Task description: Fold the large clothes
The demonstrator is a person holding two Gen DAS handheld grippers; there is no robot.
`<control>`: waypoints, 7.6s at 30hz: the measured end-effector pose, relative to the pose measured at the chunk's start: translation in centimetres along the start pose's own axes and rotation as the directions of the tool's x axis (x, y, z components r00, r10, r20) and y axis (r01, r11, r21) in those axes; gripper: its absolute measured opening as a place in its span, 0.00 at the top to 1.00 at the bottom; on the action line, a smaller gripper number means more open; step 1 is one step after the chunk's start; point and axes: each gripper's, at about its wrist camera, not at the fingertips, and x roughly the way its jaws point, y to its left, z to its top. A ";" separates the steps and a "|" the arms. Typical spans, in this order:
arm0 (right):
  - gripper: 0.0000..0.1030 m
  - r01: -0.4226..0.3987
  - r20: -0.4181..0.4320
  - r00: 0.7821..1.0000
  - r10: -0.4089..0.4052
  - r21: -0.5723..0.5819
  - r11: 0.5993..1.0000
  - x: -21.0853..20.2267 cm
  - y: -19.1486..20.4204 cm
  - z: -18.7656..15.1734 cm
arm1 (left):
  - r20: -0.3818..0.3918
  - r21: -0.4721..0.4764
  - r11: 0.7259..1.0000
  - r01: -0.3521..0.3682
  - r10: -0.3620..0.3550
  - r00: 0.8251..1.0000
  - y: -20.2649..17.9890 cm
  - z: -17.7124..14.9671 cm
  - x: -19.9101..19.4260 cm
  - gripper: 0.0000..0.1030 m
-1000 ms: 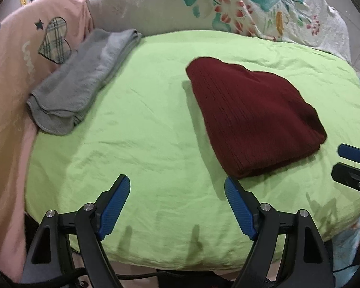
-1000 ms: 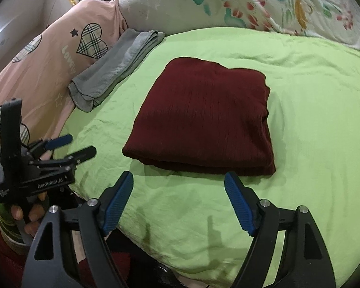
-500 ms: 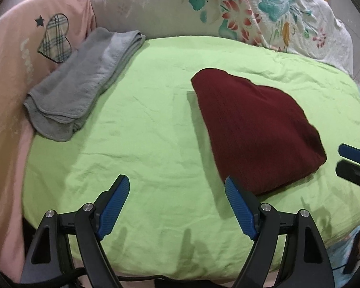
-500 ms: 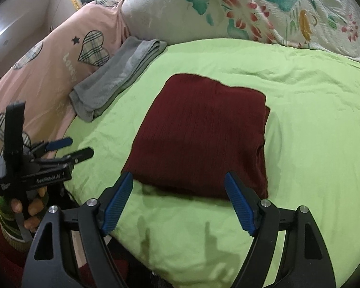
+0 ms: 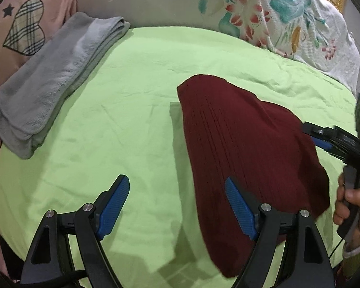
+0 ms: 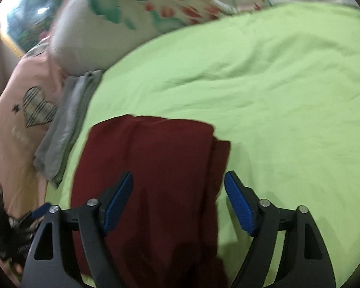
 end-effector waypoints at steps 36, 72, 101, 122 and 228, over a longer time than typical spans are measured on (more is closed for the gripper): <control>0.22 0.050 -0.009 0.998 -0.056 -0.305 0.951 -9.4 7.8 -13.1 | -0.002 0.124 0.989 -0.074 0.075 0.997 -1.8 -8.8 -4.9 0.18; 0.21 0.106 0.006 0.994 -0.113 -0.387 0.916 -14.8 9.1 -18.2 | 0.077 0.218 0.971 -0.098 0.083 0.994 -3.3 -12.6 -11.4 0.18; 0.20 0.096 0.011 0.995 -0.098 -0.363 0.927 -13.4 8.8 -17.5 | 0.108 0.216 0.970 -0.112 0.091 0.990 -3.9 -11.6 -11.2 0.18; 0.20 0.079 0.014 0.997 -0.080 -0.379 0.922 -12.9 9.4 -16.6 | 0.114 0.221 0.968 -0.119 0.096 0.989 -4.1 -11.0 -10.9 0.18; 0.20 0.071 0.022 0.997 -0.068 -0.382 0.921 -12.8 9.6 -15.4 | 0.123 0.217 0.968 -0.129 0.104 0.987 -5.1 -10.0 -10.6 0.17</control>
